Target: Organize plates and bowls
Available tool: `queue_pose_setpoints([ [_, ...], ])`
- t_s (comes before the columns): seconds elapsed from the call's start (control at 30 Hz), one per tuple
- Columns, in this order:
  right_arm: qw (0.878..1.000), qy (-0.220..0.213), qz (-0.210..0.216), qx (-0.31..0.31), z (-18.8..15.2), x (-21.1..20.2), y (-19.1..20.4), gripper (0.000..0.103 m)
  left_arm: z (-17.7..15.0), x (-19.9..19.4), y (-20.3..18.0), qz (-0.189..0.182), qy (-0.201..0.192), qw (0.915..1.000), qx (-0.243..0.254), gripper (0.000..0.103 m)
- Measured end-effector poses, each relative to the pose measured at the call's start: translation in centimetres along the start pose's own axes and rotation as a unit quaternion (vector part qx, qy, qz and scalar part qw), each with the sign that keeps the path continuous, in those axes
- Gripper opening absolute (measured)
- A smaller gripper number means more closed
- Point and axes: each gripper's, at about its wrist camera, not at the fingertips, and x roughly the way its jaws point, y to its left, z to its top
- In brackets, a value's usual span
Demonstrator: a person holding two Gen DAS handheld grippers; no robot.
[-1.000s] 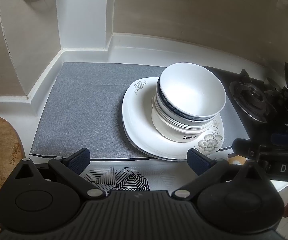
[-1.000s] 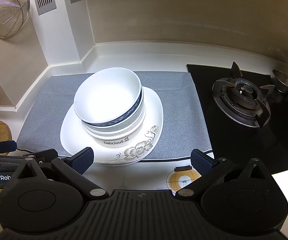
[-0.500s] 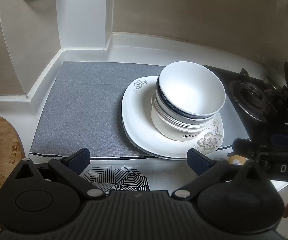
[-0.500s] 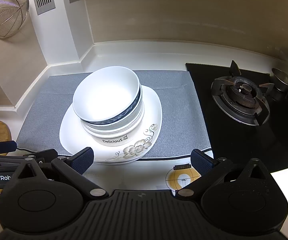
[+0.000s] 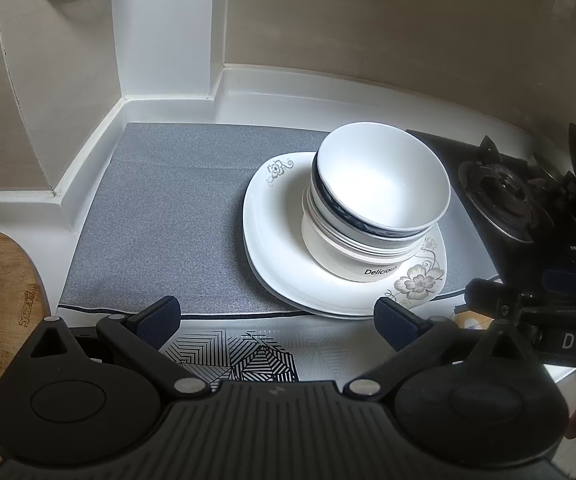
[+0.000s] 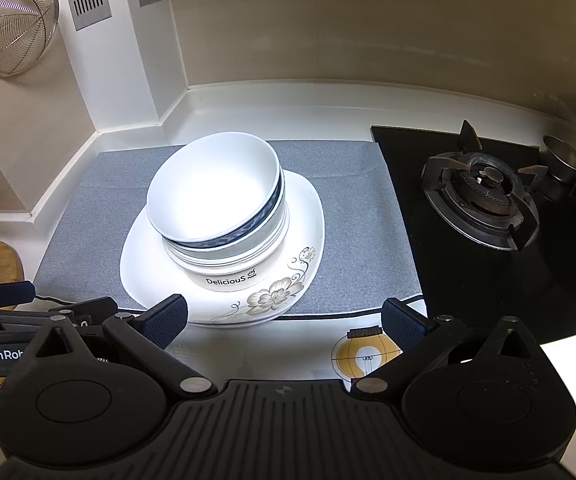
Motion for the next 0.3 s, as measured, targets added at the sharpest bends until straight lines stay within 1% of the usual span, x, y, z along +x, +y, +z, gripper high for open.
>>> queue_pose_setpoints([
  [0.3,1.000,-0.002,0.003,0.004,0.09,-0.10,0.01,0.103,0.31,-0.19,0.01,-0.003,-0.007,1.0000,0.005,0.103],
])
